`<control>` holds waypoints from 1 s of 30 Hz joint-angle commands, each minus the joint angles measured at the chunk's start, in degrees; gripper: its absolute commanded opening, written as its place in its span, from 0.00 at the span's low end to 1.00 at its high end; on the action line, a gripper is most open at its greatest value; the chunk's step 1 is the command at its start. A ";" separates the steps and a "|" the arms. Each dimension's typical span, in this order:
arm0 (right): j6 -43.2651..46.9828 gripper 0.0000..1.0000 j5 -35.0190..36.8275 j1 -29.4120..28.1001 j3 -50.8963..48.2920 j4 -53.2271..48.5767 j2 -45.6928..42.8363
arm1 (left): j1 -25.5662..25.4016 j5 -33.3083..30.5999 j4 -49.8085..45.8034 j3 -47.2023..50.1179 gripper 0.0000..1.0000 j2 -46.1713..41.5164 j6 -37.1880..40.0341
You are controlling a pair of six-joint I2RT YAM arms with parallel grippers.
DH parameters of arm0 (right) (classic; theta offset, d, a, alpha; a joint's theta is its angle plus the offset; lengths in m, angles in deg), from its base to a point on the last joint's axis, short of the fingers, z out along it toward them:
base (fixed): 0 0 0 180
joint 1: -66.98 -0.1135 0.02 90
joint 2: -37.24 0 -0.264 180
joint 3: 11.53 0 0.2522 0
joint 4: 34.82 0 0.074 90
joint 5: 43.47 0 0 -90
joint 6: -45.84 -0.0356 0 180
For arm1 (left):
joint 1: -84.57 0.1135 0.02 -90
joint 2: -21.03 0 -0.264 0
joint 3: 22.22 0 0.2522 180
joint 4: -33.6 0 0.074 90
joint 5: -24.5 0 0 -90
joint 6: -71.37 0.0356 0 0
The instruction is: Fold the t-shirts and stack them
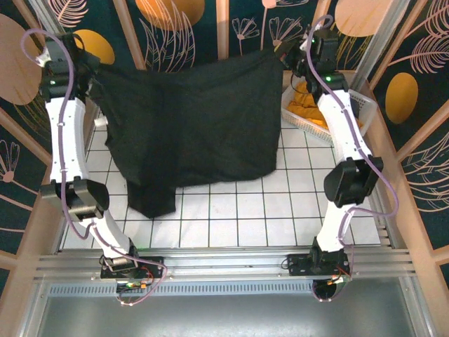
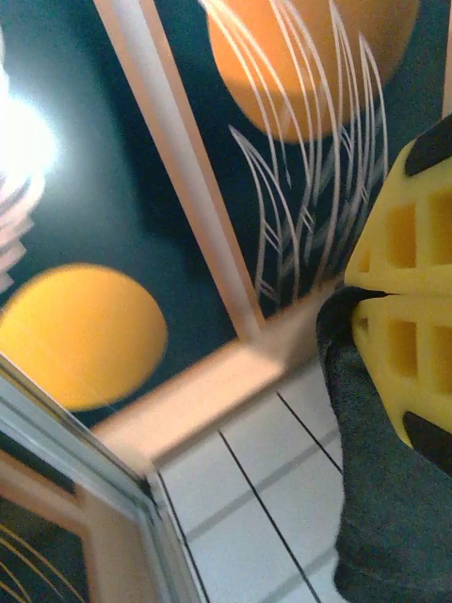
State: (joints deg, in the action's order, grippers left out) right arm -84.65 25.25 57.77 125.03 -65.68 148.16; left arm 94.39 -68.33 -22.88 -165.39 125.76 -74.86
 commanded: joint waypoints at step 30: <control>3.06 0.51 8.18 0.81 -75.80 -5.29 -32.83 | 2.13 8.99 -0.14 92.08 0.61 -53.43 1.24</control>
State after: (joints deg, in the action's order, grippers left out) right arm -83.80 31.57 59.50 49.49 -69.42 117.93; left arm 97.21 -62.34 -20.14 -73.83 75.51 -77.48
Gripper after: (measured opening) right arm 0.505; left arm 0.618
